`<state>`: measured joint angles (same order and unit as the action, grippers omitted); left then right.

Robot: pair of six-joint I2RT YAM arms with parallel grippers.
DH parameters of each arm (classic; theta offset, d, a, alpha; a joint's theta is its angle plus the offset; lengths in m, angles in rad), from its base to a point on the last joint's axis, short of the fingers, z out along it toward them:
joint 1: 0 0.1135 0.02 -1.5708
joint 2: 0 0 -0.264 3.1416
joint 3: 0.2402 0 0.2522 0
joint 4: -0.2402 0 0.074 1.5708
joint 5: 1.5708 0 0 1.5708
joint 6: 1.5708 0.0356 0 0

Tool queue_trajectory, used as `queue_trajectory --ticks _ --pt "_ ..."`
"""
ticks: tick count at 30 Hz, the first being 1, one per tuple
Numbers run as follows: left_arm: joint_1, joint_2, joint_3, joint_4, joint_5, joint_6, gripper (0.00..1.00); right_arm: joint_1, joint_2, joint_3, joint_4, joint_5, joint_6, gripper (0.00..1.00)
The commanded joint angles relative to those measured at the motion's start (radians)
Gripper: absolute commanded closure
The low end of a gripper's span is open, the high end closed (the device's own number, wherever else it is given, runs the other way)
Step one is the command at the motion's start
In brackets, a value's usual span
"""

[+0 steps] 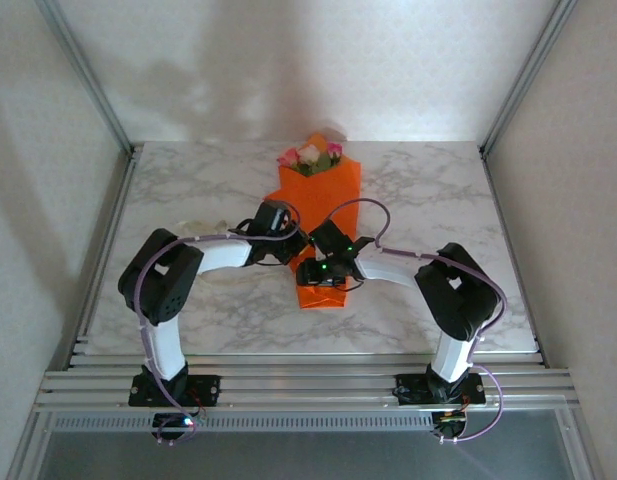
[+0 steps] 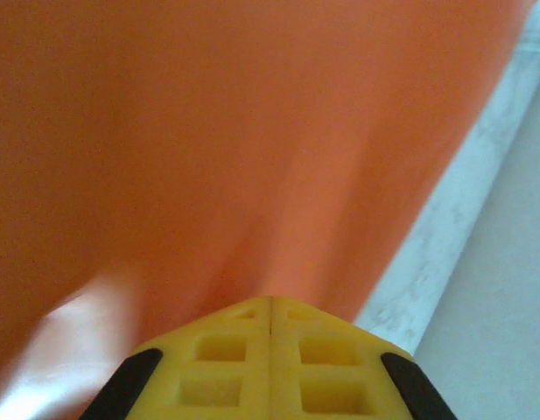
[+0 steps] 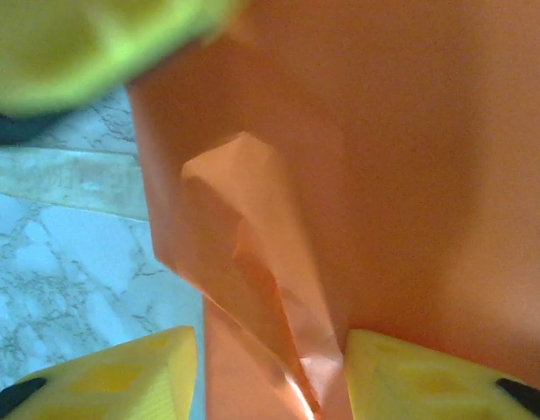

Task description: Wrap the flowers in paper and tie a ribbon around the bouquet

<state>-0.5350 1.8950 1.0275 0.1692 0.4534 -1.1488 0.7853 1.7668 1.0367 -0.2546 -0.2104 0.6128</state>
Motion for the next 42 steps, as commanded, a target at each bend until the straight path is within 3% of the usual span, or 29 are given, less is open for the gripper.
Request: queue_trajectory --ticks 1,9,15,21,23,30,35,42 --pt "0.000 0.037 -0.031 -0.048 0.000 0.070 1.00 -0.022 -0.143 -0.023 -0.053 0.005 0.027 0.46" --pt "0.006 0.051 -0.065 -0.111 -0.059 0.133 1.00 -0.198 -0.345 -0.261 0.006 -0.096 0.100 0.42" --pt "0.006 0.065 -0.058 -0.104 -0.049 0.136 1.00 -0.246 -0.223 -0.297 0.111 -0.229 0.101 0.45" --pt "0.004 0.062 -0.044 -0.107 -0.048 0.138 1.00 -0.250 -0.173 -0.323 0.156 -0.216 0.099 0.48" --pt "0.003 0.061 -0.035 -0.105 -0.041 0.137 1.00 -0.251 -0.143 -0.325 0.196 -0.226 0.109 0.53" --pt "-0.021 0.008 -0.002 -0.100 -0.022 0.113 1.00 -0.268 -0.141 -0.362 0.299 -0.216 0.166 0.98" --pt "-0.062 -0.108 -0.007 -0.145 -0.032 0.081 0.91 -0.270 -0.182 -0.379 0.289 -0.218 0.166 1.00" --pt "-0.127 -0.207 -0.061 -0.226 0.013 0.018 0.88 -0.274 -0.195 -0.389 0.287 -0.225 0.167 1.00"
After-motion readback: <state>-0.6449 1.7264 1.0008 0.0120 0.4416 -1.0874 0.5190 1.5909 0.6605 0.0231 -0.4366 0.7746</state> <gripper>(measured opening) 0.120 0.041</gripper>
